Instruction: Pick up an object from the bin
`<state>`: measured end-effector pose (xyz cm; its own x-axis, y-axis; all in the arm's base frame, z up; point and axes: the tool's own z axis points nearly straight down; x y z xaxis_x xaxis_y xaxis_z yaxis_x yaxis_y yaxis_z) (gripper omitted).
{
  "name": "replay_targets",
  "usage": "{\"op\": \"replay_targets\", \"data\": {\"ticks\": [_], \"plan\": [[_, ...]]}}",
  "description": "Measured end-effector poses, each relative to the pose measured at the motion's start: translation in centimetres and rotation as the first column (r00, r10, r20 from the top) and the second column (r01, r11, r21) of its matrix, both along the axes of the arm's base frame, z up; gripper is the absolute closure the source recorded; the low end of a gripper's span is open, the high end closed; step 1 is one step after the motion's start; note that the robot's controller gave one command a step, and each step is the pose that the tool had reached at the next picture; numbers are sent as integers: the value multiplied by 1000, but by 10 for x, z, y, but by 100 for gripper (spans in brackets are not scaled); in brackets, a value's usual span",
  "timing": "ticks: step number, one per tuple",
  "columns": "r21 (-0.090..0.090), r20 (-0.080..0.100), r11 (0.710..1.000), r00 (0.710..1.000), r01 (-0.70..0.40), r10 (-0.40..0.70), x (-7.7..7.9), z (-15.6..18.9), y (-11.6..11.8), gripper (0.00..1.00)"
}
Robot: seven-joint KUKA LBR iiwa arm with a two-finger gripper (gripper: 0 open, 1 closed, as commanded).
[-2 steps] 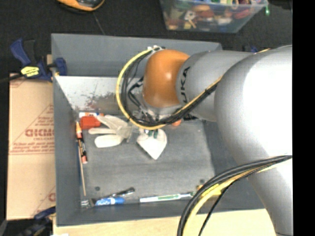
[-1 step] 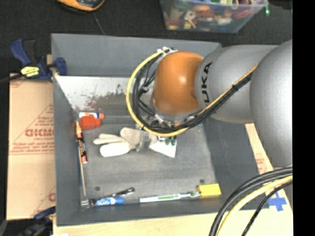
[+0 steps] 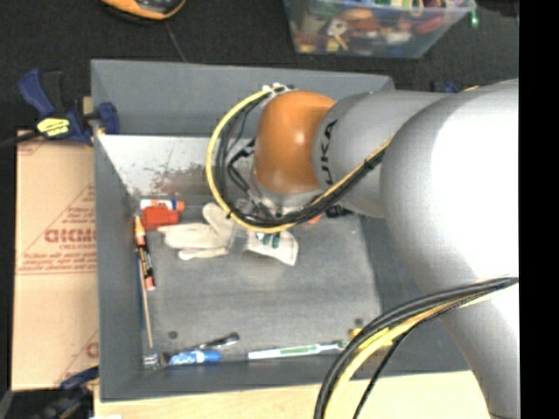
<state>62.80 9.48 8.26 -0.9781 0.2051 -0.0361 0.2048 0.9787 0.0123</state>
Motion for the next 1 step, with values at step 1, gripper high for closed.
{"op": "replay_targets", "data": {"ticks": [1], "plan": [[-4,1,996,996,-93,93,-24,96,3,100]]}}
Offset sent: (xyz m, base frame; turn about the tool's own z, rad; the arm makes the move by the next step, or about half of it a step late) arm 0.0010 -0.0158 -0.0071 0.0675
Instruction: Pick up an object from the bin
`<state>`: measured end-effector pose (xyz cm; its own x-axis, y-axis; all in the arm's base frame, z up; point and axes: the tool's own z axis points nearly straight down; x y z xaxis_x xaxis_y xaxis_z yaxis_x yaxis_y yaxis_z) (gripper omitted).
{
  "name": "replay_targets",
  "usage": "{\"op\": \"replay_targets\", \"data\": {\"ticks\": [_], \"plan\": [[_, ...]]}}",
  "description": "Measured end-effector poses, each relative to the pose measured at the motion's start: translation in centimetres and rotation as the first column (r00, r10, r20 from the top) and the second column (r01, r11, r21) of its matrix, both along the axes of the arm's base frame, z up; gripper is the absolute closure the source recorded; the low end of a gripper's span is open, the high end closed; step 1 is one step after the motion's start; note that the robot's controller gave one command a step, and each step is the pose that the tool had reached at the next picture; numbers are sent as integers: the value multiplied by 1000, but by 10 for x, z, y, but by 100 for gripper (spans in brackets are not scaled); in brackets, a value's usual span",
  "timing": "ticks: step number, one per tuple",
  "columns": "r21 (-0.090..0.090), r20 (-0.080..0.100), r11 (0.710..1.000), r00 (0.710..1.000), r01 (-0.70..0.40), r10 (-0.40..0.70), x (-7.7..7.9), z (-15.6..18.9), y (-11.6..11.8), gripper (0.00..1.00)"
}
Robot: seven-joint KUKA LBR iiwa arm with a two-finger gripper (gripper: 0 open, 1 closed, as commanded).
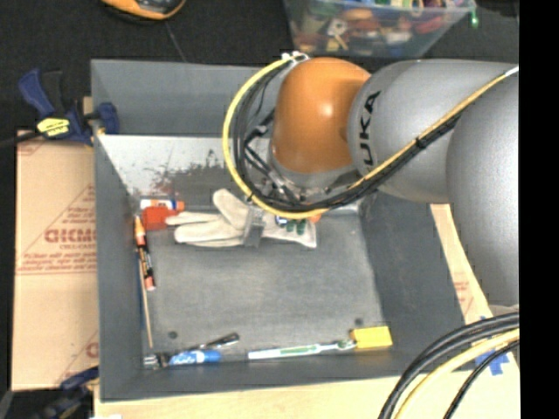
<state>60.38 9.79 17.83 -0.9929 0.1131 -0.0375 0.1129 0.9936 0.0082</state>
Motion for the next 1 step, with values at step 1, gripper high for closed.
{"op": "replay_targets", "data": {"ticks": [1], "plan": [[4,18,1000,1000,2,-2,9,14,-3,100]]}}
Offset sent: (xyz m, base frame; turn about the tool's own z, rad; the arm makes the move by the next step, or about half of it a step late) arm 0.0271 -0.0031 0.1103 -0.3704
